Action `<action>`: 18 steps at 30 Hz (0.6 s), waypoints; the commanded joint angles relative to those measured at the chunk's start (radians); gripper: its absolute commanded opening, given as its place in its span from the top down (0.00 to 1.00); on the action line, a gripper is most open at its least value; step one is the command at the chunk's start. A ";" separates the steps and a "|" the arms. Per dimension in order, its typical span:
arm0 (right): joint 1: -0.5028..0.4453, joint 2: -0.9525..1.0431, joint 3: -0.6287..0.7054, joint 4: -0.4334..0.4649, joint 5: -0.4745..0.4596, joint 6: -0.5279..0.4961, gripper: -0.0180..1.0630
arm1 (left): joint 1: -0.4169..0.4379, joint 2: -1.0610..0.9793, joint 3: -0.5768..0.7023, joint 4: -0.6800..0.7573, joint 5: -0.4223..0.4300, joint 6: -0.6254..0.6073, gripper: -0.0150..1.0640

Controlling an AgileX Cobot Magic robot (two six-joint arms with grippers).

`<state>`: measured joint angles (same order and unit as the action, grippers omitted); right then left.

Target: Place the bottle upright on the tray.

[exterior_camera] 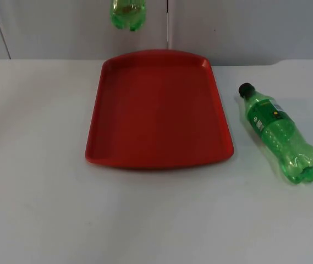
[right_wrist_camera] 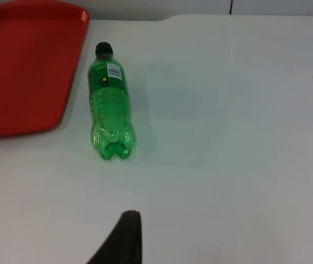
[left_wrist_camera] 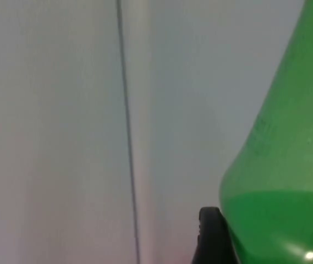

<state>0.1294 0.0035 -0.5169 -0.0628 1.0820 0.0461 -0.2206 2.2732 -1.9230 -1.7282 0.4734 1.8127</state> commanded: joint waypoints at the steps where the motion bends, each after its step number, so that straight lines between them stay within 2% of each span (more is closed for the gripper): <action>1: -0.007 -0.003 0.002 -0.005 -0.003 -0.010 0.02 | -0.001 0.008 -0.007 -0.016 -0.020 0.014 0.99; 7: -0.007 -0.003 0.002 -0.005 -0.003 -0.010 0.02 | 0.001 0.097 -0.040 -0.016 -0.015 -0.002 0.99; 11: -0.007 -0.003 0.002 -0.005 -0.003 -0.010 0.02 | 0.001 0.111 -0.079 -0.016 -0.068 0.020 0.99; 13: -0.007 -0.003 0.002 -0.005 -0.003 -0.010 0.02 | -0.009 0.103 -0.099 -0.016 -0.137 0.033 0.99; 15: -0.007 -0.003 0.002 -0.005 -0.003 -0.010 0.02 | -0.024 0.085 -0.105 0.045 -0.212 0.034 0.99; 16: -0.007 -0.003 0.002 -0.005 -0.003 -0.010 0.02 | -0.041 0.079 -0.105 0.062 -0.284 0.030 0.99; 17: -0.007 -0.003 0.002 -0.005 -0.003 -0.010 0.02 | -0.041 0.079 -0.105 0.062 -0.284 0.030 0.99; 18: -0.007 -0.003 0.002 -0.005 -0.003 -0.010 0.02 | -0.062 0.070 -0.105 0.073 -0.367 0.030 0.99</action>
<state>0.1294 0.0035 -0.5169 -0.0628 1.0820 0.0461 -0.2677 2.3655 -2.0203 -1.6691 0.1371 1.8407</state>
